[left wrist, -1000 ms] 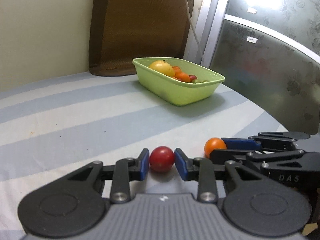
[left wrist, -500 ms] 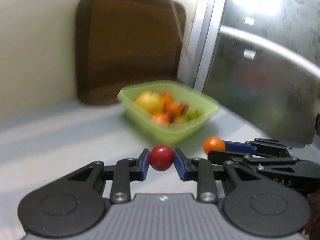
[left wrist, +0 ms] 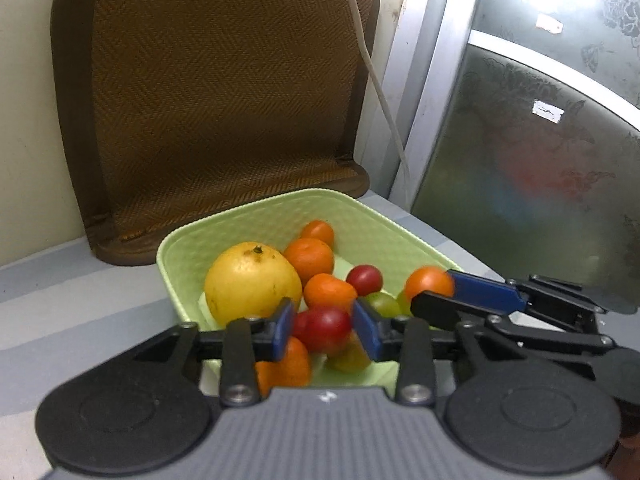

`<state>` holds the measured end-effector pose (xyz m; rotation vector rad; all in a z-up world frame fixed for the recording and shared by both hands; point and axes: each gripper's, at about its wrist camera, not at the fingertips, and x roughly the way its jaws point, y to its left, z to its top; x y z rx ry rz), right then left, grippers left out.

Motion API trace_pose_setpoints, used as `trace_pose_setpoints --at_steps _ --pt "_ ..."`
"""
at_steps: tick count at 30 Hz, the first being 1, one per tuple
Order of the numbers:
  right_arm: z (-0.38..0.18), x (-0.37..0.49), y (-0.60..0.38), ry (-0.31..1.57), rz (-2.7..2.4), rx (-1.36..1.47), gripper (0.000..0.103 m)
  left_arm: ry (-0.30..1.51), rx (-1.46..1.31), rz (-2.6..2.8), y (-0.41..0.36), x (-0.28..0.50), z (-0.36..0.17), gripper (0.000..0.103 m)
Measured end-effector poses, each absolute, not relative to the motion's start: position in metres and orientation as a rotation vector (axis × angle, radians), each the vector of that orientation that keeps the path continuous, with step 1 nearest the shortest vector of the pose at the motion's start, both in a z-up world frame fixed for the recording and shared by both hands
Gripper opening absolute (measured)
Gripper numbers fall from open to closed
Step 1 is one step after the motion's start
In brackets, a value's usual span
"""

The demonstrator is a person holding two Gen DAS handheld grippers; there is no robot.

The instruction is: Organize fruits

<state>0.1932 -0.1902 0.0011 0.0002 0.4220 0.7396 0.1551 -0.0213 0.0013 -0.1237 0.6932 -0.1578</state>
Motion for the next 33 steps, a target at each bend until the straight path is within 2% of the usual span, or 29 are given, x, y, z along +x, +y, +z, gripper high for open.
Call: trace_pose_setpoints --at_steps 5,10,12,16,17,19,20,27,30,33 --pt "0.009 0.184 -0.205 0.383 0.721 0.053 0.034 0.634 -0.179 -0.136 -0.008 0.135 0.021 0.041" --pt "0.016 0.151 -0.232 0.361 0.666 0.183 0.034 0.570 -0.139 -0.044 0.002 0.081 0.040 0.051" --pt "0.011 0.132 -0.240 0.389 0.659 0.242 0.034 0.572 -0.107 -0.005 0.000 0.057 0.039 0.056" --pt "-0.006 0.091 -0.240 0.496 0.662 0.295 0.036 0.620 -0.080 0.050 -0.008 0.016 0.023 0.060" --pt "-0.011 0.082 -0.238 0.528 0.665 0.296 0.046 0.635 -0.079 0.064 -0.010 0.007 0.019 0.064" --pt "-0.018 0.066 -0.234 0.570 0.666 0.300 0.059 0.655 -0.083 0.106 -0.013 -0.007 0.014 0.091" --pt "-0.020 0.058 -0.233 0.589 0.669 0.299 0.059 0.650 -0.086 0.134 -0.014 -0.014 0.013 0.102" --pt "-0.020 0.020 -0.230 0.658 0.662 0.296 0.060 0.639 -0.093 0.204 -0.018 -0.055 0.010 0.103" --pt "-0.021 0.005 -0.232 0.661 0.666 0.306 0.066 0.641 -0.083 0.214 -0.022 -0.069 0.009 0.103" --pt "-0.020 -0.004 -0.232 0.669 0.670 0.311 0.066 0.660 -0.036 0.260 -0.030 -0.075 0.006 0.103"
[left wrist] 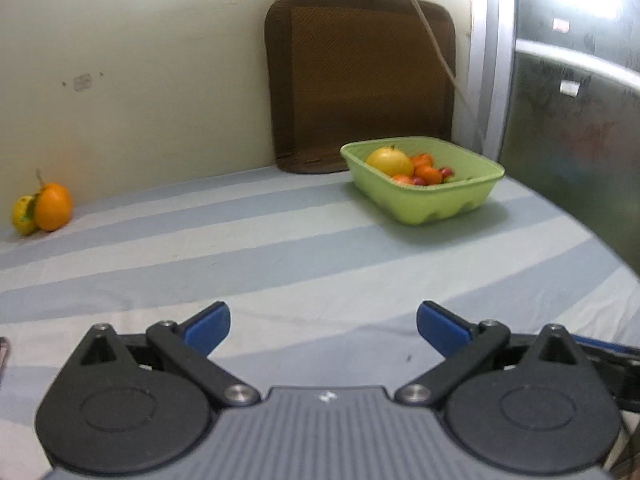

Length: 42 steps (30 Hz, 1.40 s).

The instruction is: Organize fruits

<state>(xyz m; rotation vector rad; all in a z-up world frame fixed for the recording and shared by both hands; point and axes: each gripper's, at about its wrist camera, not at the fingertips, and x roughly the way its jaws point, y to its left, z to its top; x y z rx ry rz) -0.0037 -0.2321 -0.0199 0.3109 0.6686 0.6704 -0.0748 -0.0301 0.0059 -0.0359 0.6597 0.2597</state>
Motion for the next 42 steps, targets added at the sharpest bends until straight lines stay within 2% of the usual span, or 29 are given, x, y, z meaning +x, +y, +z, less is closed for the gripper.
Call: trace_pose_setpoints --at_steps 9,21,42 --pt "-0.022 -0.012 -0.233 0.694 0.690 0.327 0.066 0.674 0.083 0.336 -0.047 -0.092 -0.001 0.103" --pt "-0.024 -0.008 -0.234 0.702 0.703 0.329 0.066 0.758 -0.004 0.310 -0.039 -0.089 -0.010 0.103" --pt "-0.020 -0.011 -0.226 0.670 0.699 0.310 0.066 0.725 0.067 0.370 -0.037 -0.086 -0.012 0.103"
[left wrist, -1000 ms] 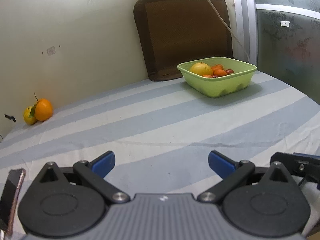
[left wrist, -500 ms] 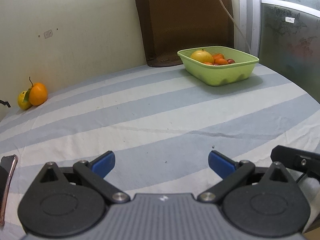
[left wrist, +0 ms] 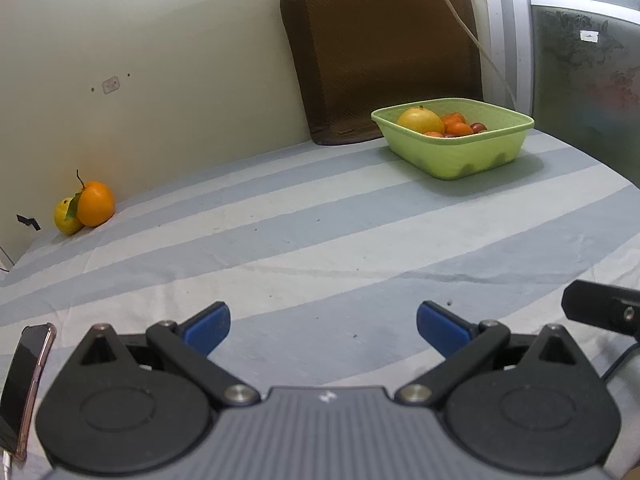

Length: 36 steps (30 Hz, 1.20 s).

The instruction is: Organize fruits

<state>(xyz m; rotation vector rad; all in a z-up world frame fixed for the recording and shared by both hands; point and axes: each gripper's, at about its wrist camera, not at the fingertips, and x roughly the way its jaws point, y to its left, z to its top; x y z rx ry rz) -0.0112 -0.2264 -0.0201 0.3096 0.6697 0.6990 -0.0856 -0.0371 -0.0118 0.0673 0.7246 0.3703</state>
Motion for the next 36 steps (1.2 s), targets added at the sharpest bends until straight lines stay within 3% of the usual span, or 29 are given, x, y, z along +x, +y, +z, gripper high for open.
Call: trace_pose_setpoints --at_steps 36 --pt "-0.027 -0.006 -0.216 0.703 0.662 0.309 0.067 0.806 0.048 0.345 -0.032 -0.082 -0.026 0.103"
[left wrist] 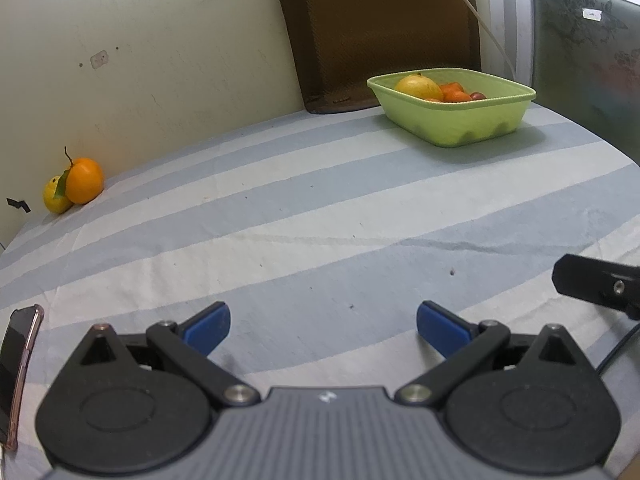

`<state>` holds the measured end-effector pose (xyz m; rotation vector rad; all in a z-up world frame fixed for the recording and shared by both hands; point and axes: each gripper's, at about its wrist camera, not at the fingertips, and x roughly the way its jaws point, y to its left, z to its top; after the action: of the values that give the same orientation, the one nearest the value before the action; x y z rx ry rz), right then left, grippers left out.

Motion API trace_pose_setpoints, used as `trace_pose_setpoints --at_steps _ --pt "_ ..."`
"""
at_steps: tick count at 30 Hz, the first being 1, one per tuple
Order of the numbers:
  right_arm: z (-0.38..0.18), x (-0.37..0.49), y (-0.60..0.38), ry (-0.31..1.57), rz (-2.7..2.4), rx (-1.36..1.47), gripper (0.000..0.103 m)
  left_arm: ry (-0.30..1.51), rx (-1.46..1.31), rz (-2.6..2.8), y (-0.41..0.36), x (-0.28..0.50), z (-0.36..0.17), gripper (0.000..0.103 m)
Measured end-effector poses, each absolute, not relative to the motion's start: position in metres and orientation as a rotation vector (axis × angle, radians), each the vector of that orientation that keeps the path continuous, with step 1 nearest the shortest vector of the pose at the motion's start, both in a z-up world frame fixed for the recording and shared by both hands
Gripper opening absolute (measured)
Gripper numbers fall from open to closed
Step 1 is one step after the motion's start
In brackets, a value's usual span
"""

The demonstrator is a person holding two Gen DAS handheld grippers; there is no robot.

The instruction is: Organize fruits

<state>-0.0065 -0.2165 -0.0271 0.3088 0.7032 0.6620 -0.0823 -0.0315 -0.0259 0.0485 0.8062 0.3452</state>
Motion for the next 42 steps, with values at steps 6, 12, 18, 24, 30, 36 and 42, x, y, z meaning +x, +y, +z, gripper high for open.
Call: trace_pose_setpoints --at_steps 6,12,18,24,30,36,42 --pt "-0.027 -0.006 -0.216 0.705 0.664 0.306 0.069 0.823 0.039 0.333 -0.034 -0.083 -0.028 0.103" --pt "-0.028 -0.006 -0.216 0.710 0.666 0.304 0.069 0.835 0.043 0.320 -0.037 -0.083 -0.030 0.103" --pt "-0.028 -0.006 -0.215 0.710 0.667 0.301 0.069 0.845 0.029 0.317 -0.037 -0.083 -0.030 0.103" --pt "-0.029 -0.006 -0.214 0.708 0.669 0.298 0.069 0.847 0.045 0.319 -0.039 -0.083 -0.030 0.103" --pt "-0.028 -0.006 -0.215 0.704 0.669 0.298 0.069 0.849 0.052 0.318 -0.040 -0.084 -0.030 0.103" --pt "-0.028 -0.006 -0.215 0.702 0.669 0.297 0.069 0.852 0.069 0.313 -0.043 -0.085 -0.030 0.103" --pt "-0.027 -0.007 -0.216 0.695 0.669 0.297 0.069 0.863 0.077 0.306 -0.047 -0.086 -0.030 0.103"
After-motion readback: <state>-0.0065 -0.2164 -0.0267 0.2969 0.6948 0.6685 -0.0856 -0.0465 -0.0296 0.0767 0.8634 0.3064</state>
